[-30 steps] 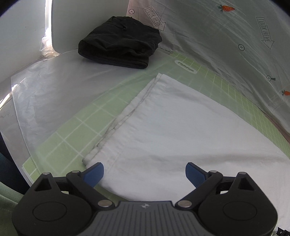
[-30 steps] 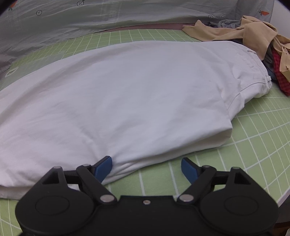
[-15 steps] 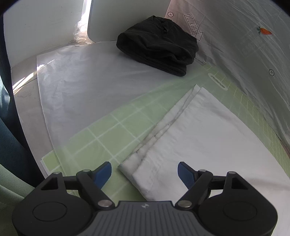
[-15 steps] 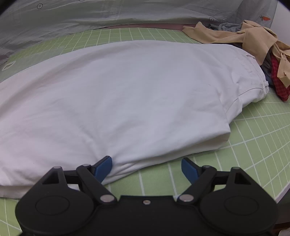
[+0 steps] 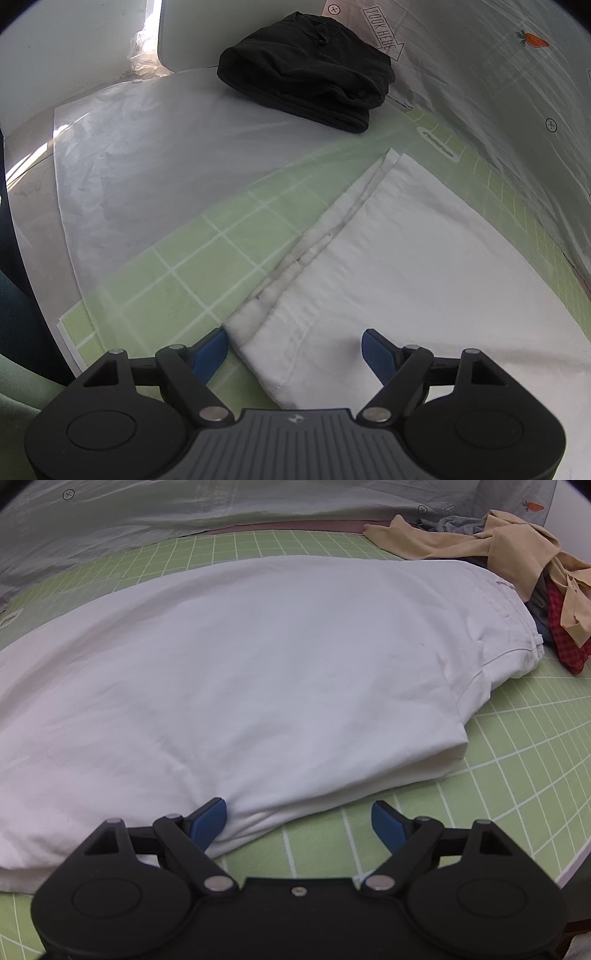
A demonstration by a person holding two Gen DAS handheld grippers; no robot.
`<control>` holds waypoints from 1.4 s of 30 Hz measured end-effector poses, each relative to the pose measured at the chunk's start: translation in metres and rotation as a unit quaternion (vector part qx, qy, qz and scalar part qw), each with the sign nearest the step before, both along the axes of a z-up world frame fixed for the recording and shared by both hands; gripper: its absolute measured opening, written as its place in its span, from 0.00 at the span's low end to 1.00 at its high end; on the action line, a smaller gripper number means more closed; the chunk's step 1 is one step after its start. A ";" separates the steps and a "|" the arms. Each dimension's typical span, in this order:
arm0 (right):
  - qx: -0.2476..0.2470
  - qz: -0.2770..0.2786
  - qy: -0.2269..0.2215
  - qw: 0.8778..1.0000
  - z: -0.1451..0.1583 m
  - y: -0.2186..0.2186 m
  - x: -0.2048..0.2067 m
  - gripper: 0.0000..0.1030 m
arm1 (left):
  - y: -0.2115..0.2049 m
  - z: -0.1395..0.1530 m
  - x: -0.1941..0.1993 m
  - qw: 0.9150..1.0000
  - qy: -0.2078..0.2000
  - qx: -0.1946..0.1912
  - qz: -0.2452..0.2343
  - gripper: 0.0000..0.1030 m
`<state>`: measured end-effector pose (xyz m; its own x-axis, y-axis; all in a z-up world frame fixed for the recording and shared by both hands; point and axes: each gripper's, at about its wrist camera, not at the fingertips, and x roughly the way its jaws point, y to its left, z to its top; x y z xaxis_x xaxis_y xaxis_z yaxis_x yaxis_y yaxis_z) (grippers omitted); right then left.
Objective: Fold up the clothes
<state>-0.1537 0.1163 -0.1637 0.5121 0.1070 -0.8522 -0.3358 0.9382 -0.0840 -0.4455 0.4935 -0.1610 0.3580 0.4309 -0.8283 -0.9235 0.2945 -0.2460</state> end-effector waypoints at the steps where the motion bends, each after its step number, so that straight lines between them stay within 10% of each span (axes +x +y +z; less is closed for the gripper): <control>1: 0.001 -0.001 0.001 1.000 0.000 0.000 0.000 0.84 | 0.000 0.000 0.000 1.000 0.001 0.000 0.001 0.78; 15: 0.004 0.000 0.003 1.000 -0.001 -0.001 0.000 0.84 | 0.000 -0.001 0.008 0.999 0.038 0.016 -0.007 0.77; 20: -0.002 0.003 0.001 1.000 -0.001 0.001 0.000 0.84 | 0.006 0.007 0.013 0.998 0.053 0.015 -0.024 0.15; 28: 0.015 0.007 0.006 1.000 0.000 -0.006 0.005 0.81 | 0.000 0.045 0.036 0.995 -0.004 0.040 -0.094 0.09; 36: 0.034 -0.003 -0.010 0.999 0.017 -0.022 0.010 0.79 | -0.065 0.093 0.128 0.962 -0.080 0.078 -0.249 0.08; 42: 0.060 -0.005 -0.023 0.998 0.032 -0.046 0.015 0.79 | -0.144 0.086 0.195 0.914 -0.087 0.060 -0.391 0.08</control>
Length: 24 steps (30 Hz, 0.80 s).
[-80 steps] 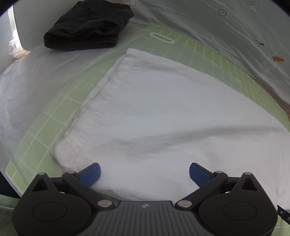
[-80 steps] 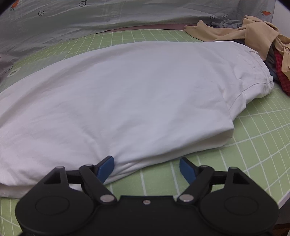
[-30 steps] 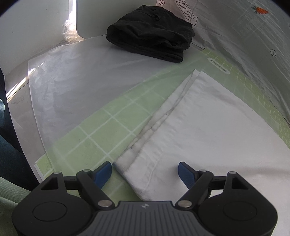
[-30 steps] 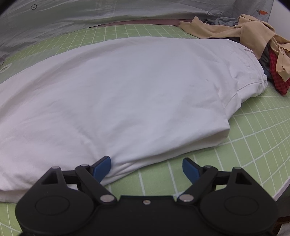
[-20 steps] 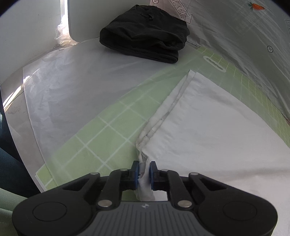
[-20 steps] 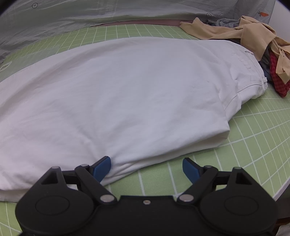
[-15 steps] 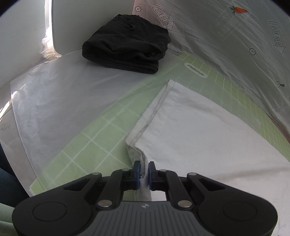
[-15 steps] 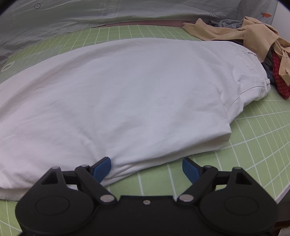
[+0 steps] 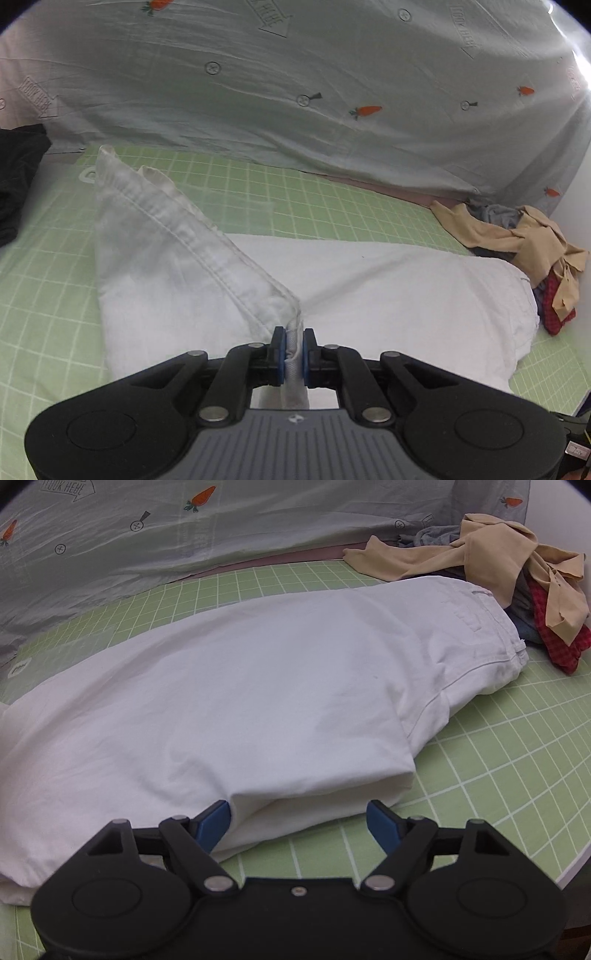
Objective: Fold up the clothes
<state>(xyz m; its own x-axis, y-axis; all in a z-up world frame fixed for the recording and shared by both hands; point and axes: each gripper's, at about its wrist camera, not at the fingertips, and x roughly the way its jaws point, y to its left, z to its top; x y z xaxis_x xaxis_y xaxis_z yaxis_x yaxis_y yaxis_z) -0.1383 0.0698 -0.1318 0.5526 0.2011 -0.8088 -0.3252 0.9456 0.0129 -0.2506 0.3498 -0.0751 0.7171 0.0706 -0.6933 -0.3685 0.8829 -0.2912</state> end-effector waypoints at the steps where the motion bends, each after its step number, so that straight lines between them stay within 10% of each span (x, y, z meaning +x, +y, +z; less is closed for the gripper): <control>1: -0.004 -0.001 -0.004 1.000 0.002 -0.004 0.000 0.78 | -0.013 -0.008 0.006 1.000 0.008 -0.008 -0.020 0.08; 5: -0.020 -0.018 -0.003 1.000 0.001 -0.028 0.006 0.78 | -0.059 -0.056 0.025 0.992 0.060 -0.053 -0.098 0.09; 8: -0.013 -0.032 0.008 0.999 -0.001 -0.044 0.014 0.78 | -0.063 -0.091 0.031 0.989 0.119 -0.076 -0.046 0.14; 17: 0.002 -0.039 0.013 0.999 -0.004 -0.053 0.028 0.78 | -0.035 -0.066 0.010 0.990 0.082 -0.117 0.002 0.43; 24: 0.000 -0.034 0.010 0.999 -0.006 -0.036 0.020 0.78 | -0.013 -0.052 -0.011 0.994 0.082 -0.060 0.033 0.55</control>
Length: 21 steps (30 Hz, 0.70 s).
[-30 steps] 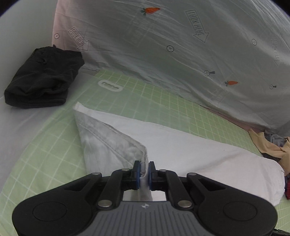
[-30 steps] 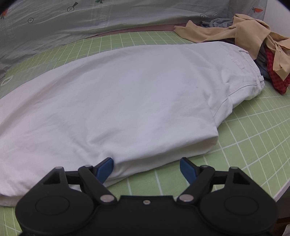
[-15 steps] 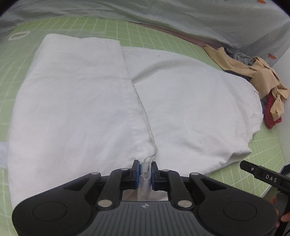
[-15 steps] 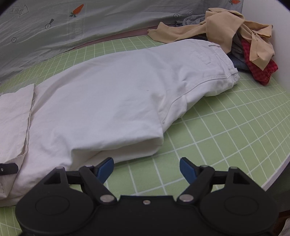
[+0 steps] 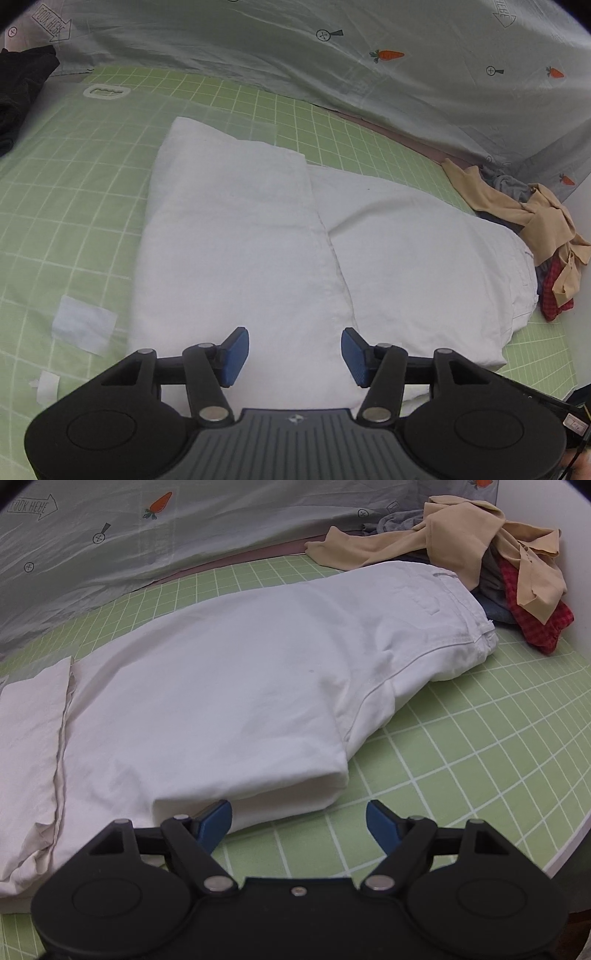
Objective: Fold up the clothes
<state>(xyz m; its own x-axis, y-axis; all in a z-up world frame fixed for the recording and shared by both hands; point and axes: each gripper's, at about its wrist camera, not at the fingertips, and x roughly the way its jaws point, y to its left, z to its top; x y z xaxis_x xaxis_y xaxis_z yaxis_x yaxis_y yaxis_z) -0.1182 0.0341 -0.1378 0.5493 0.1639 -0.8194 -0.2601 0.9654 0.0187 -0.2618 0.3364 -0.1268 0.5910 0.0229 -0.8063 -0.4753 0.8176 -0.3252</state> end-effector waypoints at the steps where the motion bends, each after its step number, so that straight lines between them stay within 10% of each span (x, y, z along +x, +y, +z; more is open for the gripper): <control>1: 0.001 0.001 0.002 1.000 -0.001 0.003 -0.002 0.78 | 0.001 -0.006 0.001 1.000 0.018 0.009 -0.003 0.55; 21: -0.018 0.014 -0.014 1.000 0.006 -0.007 -0.015 0.78 | -0.026 -0.017 0.012 0.996 0.072 0.039 -0.017 0.86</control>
<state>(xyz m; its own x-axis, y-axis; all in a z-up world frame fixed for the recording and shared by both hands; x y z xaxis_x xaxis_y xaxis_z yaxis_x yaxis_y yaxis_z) -0.1332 0.0272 -0.1321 0.5683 0.1497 -0.8091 -0.2874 0.9575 -0.0247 -0.2494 0.3102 -0.1433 0.4702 0.0714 -0.8796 -0.4842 0.8542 -0.1894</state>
